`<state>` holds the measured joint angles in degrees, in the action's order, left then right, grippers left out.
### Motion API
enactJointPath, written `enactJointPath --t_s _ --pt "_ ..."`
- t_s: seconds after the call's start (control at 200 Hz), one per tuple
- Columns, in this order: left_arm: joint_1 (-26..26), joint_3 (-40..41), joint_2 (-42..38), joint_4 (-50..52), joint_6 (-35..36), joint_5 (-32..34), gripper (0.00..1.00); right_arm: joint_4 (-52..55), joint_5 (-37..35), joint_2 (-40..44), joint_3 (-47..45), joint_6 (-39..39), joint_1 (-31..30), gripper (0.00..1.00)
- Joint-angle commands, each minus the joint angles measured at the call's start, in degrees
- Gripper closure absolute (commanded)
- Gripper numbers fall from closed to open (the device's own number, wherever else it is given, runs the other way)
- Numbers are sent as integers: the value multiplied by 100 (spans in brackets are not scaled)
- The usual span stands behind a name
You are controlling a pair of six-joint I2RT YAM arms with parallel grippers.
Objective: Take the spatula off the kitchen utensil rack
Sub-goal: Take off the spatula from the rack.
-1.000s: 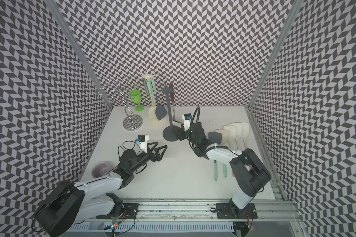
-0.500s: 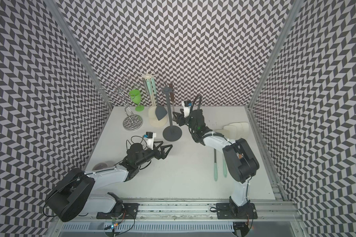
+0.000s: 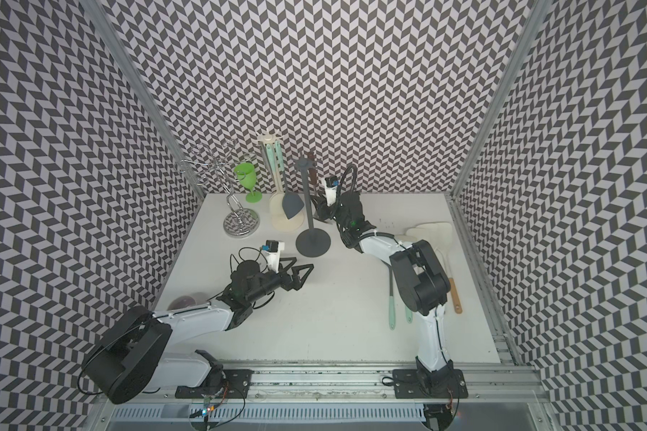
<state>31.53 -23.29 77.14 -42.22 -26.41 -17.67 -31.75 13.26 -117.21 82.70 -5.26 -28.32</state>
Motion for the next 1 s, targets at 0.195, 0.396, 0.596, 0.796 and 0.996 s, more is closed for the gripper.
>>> enactJointPath --t_s 0.195,0.396,0.596,0.796,0.996 --pt "37 -10 -225 -6 153 74 0 -219 -152 112 256 510 11 97" --pt "46 89 -425 -65 180 146 0 -91 -400 246 289 554 10 100" --pt "64 164 -557 -102 206 227 0 108 -1158 399 330 467 -69 100" --pt "86 256 -708 -155 233 288 0 116 -1518 628 298 919 -303 100" --pt "99 333 -848 -207 251 352 0 180 -2036 849 239 974 -421 100"
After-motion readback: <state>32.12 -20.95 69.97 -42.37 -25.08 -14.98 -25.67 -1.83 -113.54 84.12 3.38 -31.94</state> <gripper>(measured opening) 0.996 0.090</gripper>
